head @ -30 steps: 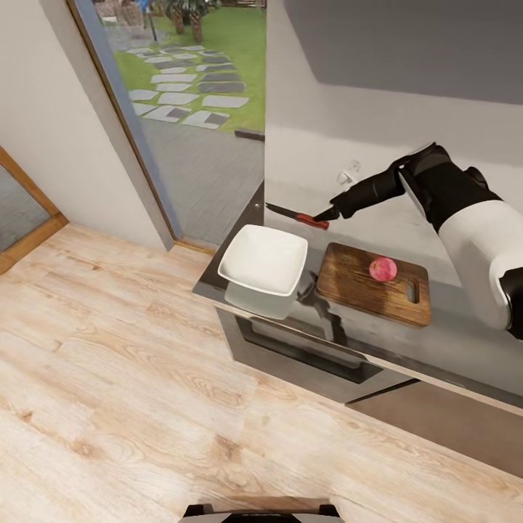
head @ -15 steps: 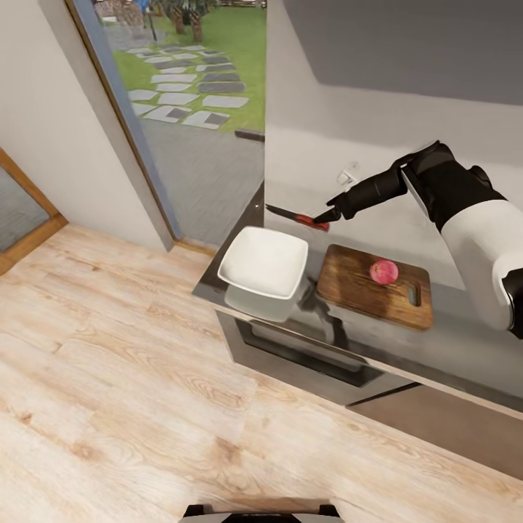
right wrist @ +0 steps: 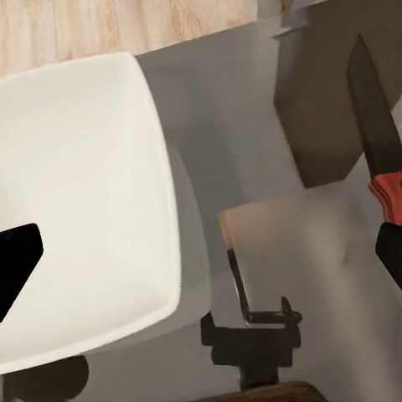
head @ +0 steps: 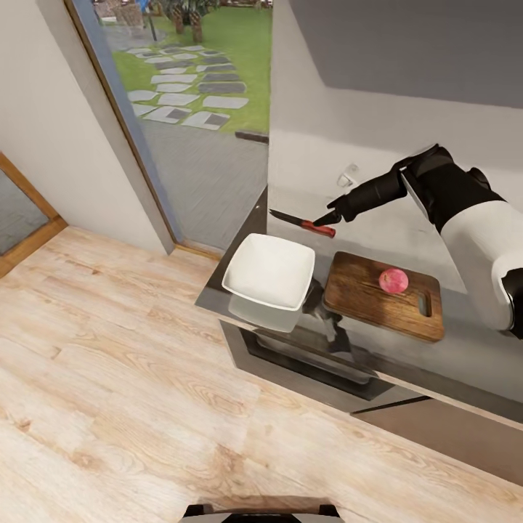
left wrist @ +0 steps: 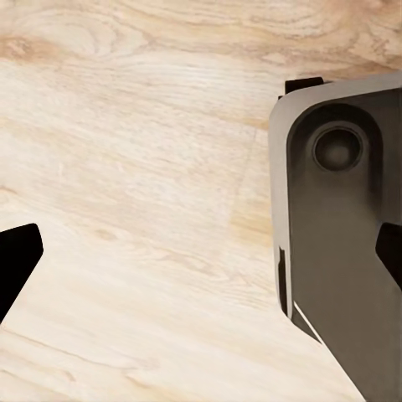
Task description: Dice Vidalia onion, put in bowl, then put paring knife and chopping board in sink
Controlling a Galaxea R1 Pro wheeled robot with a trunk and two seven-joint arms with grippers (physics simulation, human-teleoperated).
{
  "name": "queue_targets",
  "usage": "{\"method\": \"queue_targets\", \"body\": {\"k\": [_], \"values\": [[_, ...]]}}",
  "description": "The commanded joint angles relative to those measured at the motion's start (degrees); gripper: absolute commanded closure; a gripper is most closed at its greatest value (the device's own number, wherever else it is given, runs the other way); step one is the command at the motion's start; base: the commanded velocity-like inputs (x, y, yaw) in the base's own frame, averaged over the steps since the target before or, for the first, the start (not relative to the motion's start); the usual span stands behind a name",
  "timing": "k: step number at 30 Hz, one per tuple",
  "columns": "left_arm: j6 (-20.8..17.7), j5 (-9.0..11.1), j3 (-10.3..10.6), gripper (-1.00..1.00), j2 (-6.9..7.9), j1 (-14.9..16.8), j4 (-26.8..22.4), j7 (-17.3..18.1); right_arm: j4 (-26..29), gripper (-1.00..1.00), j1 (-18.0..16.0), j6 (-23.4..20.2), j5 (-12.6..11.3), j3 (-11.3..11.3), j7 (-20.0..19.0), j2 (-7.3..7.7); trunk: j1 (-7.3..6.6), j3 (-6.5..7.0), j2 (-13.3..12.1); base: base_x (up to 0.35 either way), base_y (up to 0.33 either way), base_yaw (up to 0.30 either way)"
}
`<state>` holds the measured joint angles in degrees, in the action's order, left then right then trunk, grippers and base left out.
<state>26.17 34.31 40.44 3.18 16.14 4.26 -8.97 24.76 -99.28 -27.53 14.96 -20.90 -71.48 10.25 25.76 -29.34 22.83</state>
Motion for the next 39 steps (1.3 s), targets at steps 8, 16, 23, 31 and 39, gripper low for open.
{"method": "queue_targets", "body": {"k": [8, 16, 23, 31, 39], "values": [[0.2, -0.12, 0.34, -1.0, -0.09, 0.08, 0.13, -0.26, -4.75, -1.0, -0.03, 4.15, 0.27, -0.01, -0.06, 1.07, 0.03, -0.08, 0.09, 0.061, -0.009, 0.0], [0.18, -0.12, 0.34, -1.0, -0.09, 0.07, 0.15, -0.26, -4.94, -1.0, -0.03, 4.4, 0.24, -0.01, -0.06, 1.34, 0.03, -0.08, 0.09, 0.226, -0.181, 0.0], [0.19, -0.12, 0.34, -1.0, -0.1, 0.06, 0.14, -0.26, -4.98, -1.0, -0.03, 4.41, 0.24, -0.06, -0.06, 1.35, 0.03, -0.08, 0.09, 0.044, -0.039, 0.0], [0.2, -0.12, 0.34, -1.0, -0.02, 0.06, 0.18, -0.22, -5.35, -1.0, -0.03, 4.41, 0.2, -0.15, -0.06, 1.28, 0.03, -0.08, 0.09, 0.045, 0.033, 0.0], [0.2, -0.12, 0.34, -1.0, -0.02, 0.06, 0.18, -0.22, -6.72, -1.0, -0.03, 6.33, 0.16, -0.19, -0.06, 1.27, 0.03, -0.08, 0.09, 0.133, 0.095, 0.0]]}}
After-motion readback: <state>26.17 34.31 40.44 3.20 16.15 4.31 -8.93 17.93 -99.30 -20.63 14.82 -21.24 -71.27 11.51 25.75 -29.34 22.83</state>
